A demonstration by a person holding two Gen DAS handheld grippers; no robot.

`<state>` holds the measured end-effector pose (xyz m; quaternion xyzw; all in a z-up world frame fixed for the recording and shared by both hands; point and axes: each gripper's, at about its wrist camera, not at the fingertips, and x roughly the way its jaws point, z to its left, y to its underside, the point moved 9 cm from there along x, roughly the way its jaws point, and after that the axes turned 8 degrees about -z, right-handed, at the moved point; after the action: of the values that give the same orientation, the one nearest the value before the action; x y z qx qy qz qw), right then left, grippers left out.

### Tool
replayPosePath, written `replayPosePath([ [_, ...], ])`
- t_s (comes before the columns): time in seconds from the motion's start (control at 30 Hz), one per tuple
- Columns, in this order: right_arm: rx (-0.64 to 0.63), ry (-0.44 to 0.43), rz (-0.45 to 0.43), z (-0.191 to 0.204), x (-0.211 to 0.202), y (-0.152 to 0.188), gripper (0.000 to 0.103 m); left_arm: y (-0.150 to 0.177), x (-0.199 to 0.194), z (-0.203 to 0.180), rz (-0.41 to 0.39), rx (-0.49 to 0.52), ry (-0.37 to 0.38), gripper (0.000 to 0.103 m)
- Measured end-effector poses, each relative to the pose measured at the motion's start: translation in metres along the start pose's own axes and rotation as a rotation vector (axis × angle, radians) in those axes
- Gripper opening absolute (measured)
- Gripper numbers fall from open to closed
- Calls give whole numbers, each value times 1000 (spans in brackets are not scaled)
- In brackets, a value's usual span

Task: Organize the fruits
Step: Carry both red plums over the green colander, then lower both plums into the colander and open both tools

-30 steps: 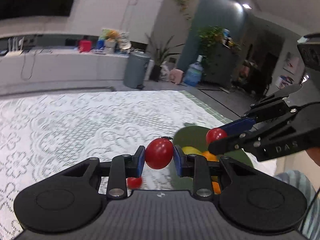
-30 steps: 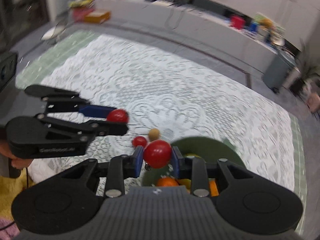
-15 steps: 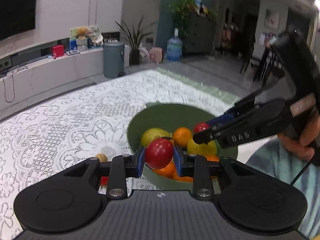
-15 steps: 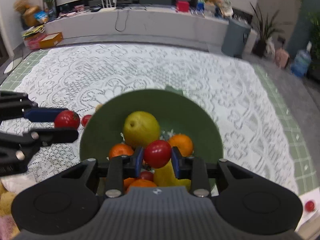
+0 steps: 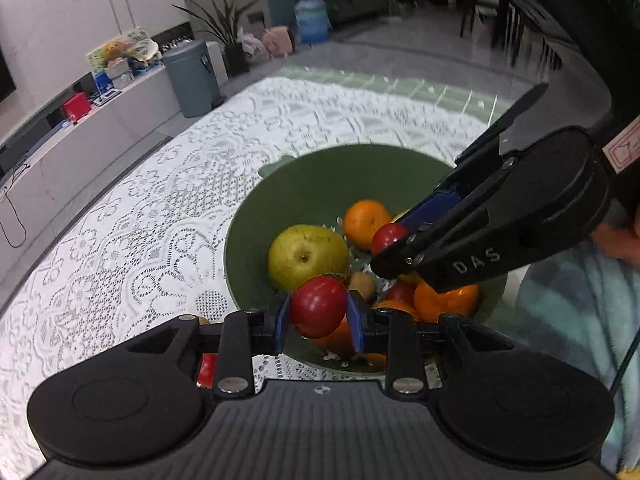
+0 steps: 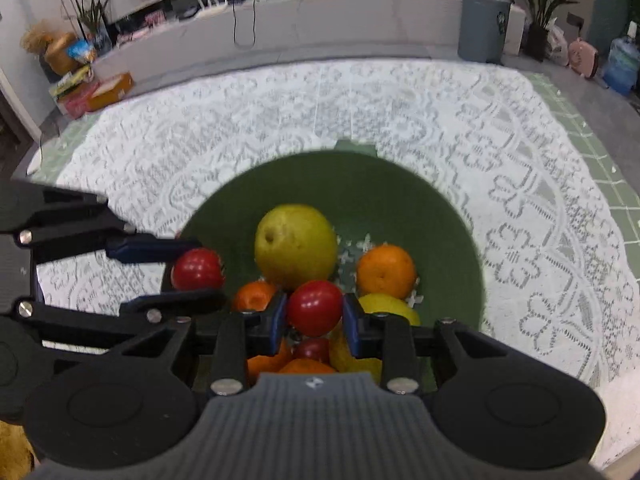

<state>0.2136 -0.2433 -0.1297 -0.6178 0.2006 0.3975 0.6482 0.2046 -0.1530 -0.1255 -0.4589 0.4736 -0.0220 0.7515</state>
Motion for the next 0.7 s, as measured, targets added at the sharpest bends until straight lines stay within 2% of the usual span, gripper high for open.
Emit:
replayPosePath([
  [0.3,-11,-41,40,3,7,4,27,5,16,1,92,49,-20,34],
  [0.5,-45,-58,81,9,13,8,27,11,22,2,123,64,-26,34],
  [0.7,-58,-52,85,10,15,8,28,14,27,-3,140,74,-15,34],
])
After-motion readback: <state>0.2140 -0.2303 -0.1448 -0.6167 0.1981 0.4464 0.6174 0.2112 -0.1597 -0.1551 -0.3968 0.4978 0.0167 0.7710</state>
